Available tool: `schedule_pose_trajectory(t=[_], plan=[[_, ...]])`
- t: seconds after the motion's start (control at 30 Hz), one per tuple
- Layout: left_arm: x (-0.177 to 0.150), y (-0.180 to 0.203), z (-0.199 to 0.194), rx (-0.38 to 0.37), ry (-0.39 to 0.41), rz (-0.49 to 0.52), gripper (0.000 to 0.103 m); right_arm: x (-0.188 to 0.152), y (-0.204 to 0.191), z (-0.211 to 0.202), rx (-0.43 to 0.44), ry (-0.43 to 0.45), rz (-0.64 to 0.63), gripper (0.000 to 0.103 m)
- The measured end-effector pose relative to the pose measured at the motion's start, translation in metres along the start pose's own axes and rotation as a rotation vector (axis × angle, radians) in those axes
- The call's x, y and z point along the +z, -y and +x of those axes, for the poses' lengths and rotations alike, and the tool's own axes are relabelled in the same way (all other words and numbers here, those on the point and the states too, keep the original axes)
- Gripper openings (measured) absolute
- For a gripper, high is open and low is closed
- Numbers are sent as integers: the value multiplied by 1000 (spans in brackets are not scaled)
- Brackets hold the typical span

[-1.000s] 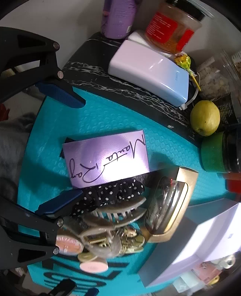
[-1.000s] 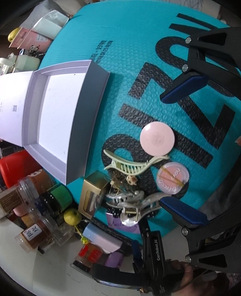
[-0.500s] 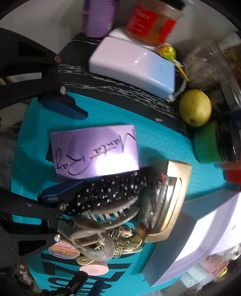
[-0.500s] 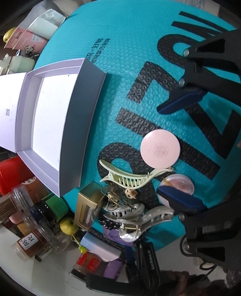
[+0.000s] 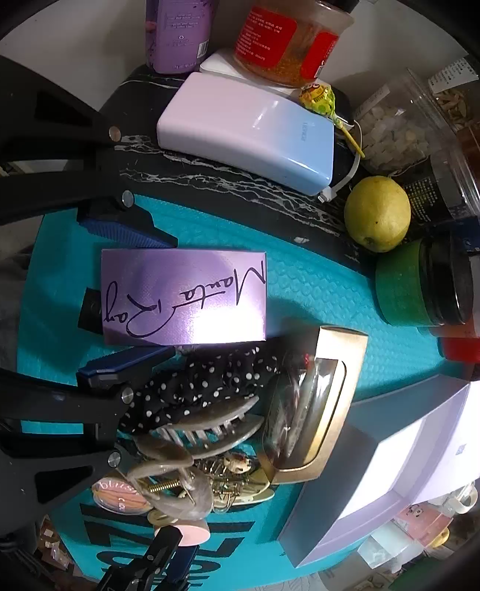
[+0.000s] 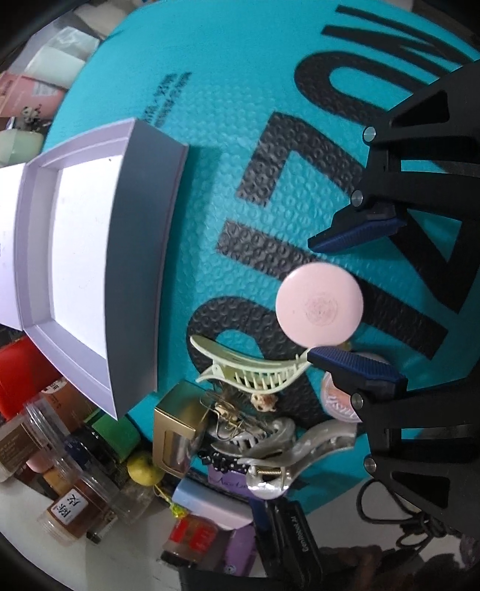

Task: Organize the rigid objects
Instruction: 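Grasp the purple Manta Ray card with left tool while right tool grasps the pink compact, then carry the card with left tool while right tool carries the compact into the white box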

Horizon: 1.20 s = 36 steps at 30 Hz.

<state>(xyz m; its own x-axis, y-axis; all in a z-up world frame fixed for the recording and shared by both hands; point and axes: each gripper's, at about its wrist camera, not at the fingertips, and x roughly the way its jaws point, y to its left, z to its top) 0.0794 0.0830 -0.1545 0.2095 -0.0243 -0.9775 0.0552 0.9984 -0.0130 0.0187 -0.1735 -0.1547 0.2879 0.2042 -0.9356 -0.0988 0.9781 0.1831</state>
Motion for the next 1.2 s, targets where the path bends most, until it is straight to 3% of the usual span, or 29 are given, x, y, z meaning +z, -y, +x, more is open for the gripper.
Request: schedule_pose_trajectory(t=[0.3, 0.53, 0.93, 1.2], plan=[[12, -2, 7, 0, 9, 30, 51, 9, 1, 6, -12, 2, 32, 54], [16, 12, 7, 47, 38, 90, 50, 0, -5, 10, -87, -14, -13, 51], [-14, 15, -13, 20, 31, 73, 50, -5, 0, -2, -53, 14, 2, 51], [-29, 27, -49, 25, 76, 86, 50, -13, -9, -25, -25, 50, -25, 51]])
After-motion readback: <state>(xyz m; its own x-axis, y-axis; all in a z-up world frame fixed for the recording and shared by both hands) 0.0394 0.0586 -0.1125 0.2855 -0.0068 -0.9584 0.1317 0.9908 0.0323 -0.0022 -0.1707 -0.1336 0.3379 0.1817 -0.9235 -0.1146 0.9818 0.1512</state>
